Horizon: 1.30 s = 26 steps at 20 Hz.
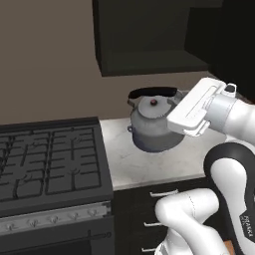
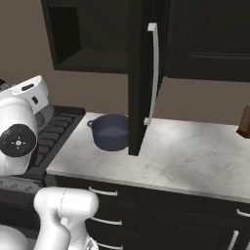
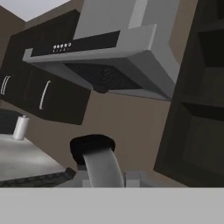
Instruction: Pick the kettle from the cabinet and place it on a stove burner. Then pick the pot from the counter and place it on another stove burner. Finally, turn both burners on.
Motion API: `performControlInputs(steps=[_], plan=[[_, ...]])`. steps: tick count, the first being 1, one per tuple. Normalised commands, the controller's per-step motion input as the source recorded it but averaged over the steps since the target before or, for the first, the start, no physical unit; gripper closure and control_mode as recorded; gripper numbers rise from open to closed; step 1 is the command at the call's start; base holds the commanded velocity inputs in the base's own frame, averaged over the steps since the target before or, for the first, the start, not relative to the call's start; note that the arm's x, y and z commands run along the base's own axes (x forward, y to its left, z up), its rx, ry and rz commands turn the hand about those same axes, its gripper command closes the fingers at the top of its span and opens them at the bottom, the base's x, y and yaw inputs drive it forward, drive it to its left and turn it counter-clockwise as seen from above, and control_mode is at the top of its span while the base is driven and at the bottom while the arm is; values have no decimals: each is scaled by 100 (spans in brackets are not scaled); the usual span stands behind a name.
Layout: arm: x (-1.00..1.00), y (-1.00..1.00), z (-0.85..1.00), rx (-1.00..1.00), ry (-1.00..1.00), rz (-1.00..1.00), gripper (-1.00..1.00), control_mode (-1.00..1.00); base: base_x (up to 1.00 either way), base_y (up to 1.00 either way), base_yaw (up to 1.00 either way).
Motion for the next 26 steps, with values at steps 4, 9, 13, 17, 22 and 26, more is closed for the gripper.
performControlInputs(steps=[4,9,13,17,22,26], plan=[[0,0,0,0,0,0,100,100,-18,52,-4],[0,0,0,0,0,0,100,100,-9,51,-5],[0,0,0,0,0,0,100,100,-9,49,-6],[0,0,0,0,0,0,100,100,-3,46,-7],[0,0,0,0,0,0,100,100,0,46,-9],[0,0,0,0,0,0,100,100,1,43,-14]])
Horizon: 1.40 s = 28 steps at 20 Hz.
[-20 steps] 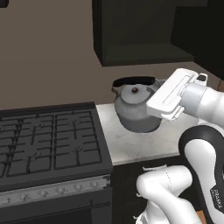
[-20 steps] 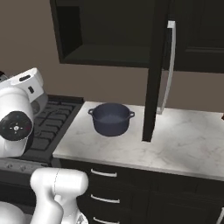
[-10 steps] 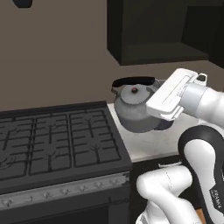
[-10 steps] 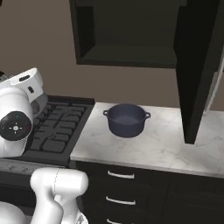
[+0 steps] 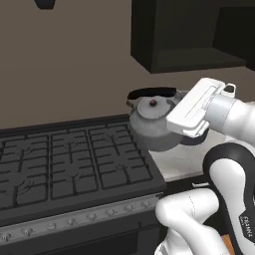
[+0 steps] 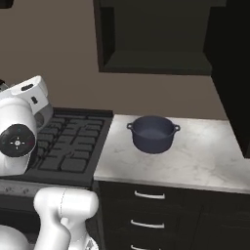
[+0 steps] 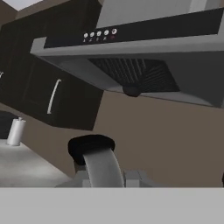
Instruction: Pick the kettle from the cabinet and place it on a stove burner. Then pick the pot from the counter and place it on another stove burner. Finally, turn both burners on.
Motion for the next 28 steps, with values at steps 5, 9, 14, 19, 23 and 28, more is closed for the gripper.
performControlInputs(steps=[5,9,14,19,23,28], plan=[[0,0,0,0,0,0,100,100,6,47,-17],[0,0,0,0,0,0,100,100,5,49,-18],[0,0,0,0,0,0,100,100,14,38,-18],[0,0,0,0,0,0,100,100,25,13,-14],[0,0,0,0,0,0,100,100,28,1,-8],[0,0,0,0,0,0,100,100,30,13,-7]])
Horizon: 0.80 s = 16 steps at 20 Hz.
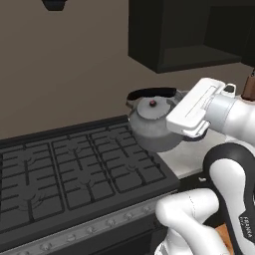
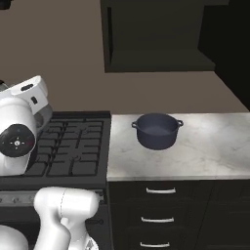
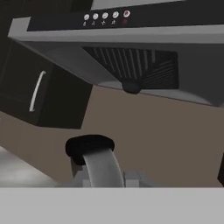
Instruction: Pick the kettle from the cabinet and place it on a stove burner. Then pick the pot from the counter and place it on another stove burner. Finally, turn both burners on.
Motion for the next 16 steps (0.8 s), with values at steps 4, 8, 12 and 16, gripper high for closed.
performControlInputs(steps=[4,8,12,16], plan=[[16,7,0,0,0,-2,100,-100,16,9,-2],[42,13,0,0,3,-2,100,-100,0,0,0],[46,6,0,0,3,-2,100,-100,0,0,0],[40,0,0,0,2,-1,100,-100,0,0,0]])
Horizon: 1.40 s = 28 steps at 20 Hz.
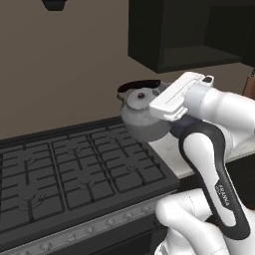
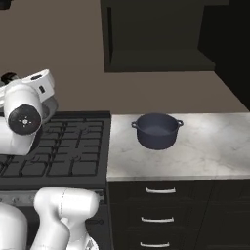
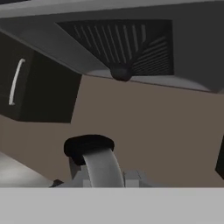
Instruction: Pick the kettle from the cabinet and place it on a stove burner. Then pick the pot from the counter and place it on another stove burner. Finally, turn both burners on.
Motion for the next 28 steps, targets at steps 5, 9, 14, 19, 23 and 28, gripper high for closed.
performControlInputs(steps=[5,9,14,19,23,28], plan=[[33,0,-1,0,1,0,100,-100,0,0,0],[31,0,-7,0,0,0,100,-100,0,0,0],[36,0,-13,0,1,1,100,-100,0,0,0],[2,-8,-10,2,0,4,100,-100,0,0,0],[20,0,-15,1,2,3,100,-100,0,0,0],[28,0,-13,0,5,2,100,-100,0,0,0]])
